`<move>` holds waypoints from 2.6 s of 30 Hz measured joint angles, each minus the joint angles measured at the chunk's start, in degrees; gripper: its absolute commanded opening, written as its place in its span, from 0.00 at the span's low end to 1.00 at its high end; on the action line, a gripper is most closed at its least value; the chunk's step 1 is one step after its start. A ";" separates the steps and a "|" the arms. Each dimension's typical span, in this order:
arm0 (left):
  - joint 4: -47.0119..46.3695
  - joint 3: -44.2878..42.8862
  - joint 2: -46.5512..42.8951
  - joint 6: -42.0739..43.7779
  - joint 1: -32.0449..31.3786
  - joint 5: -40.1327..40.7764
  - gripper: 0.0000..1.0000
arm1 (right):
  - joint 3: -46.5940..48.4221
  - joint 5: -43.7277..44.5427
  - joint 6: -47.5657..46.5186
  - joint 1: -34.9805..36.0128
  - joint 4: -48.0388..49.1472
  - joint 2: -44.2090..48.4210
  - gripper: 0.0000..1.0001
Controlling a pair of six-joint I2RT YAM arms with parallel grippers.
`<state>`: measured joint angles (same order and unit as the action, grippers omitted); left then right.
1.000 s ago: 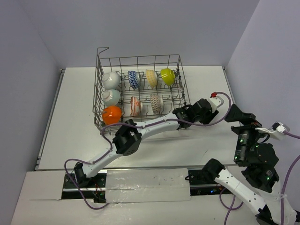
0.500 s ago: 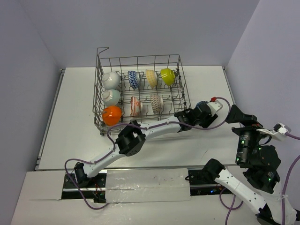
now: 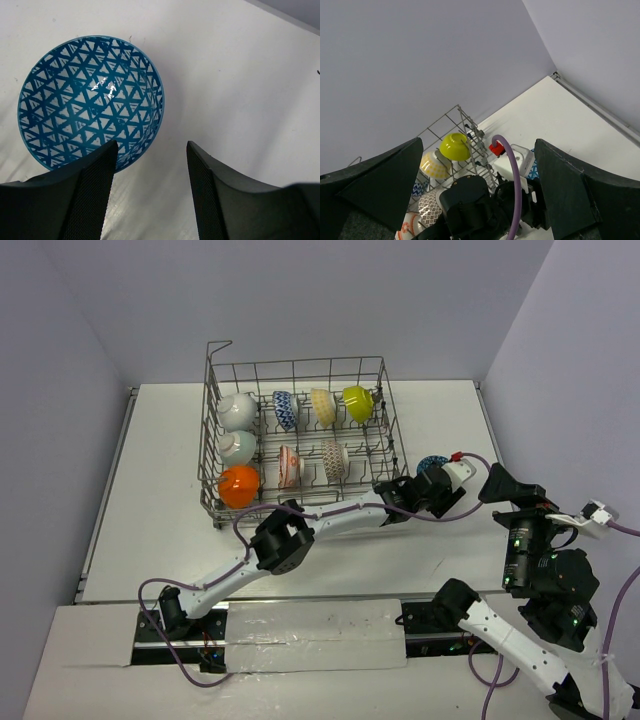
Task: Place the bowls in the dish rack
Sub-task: Pick up the bowl from the center of the board.
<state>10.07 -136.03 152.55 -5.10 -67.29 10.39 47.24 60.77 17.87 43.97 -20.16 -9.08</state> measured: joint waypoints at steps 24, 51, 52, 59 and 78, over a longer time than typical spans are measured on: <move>-1.29 0.00 0.20 1.46 -0.15 4.57 0.45 | 0.00 -0.31 -1.01 0.15 0.11 0.00 1.00; -5.95 2.75 0.07 1.60 -0.68 7.26 0.20 | 0.00 -0.39 -1.05 0.55 0.52 0.00 1.00; -6.08 2.95 -0.02 1.68 -0.70 7.52 0.18 | 0.00 -0.39 -1.05 0.55 0.52 0.00 1.00; -6.08 5.95 -1.66 1.73 -1.22 8.04 0.17 | 0.00 -0.37 -1.05 1.07 0.52 0.00 1.00; -6.05 6.49 -2.84 3.02 -1.57 10.64 0.45 | 0.00 -0.31 -1.07 1.31 0.79 0.33 1.00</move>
<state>4.01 -129.54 149.71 -2.09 -68.86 21.04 47.24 60.47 16.80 45.28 -19.38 -8.75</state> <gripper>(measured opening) 0.429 0.997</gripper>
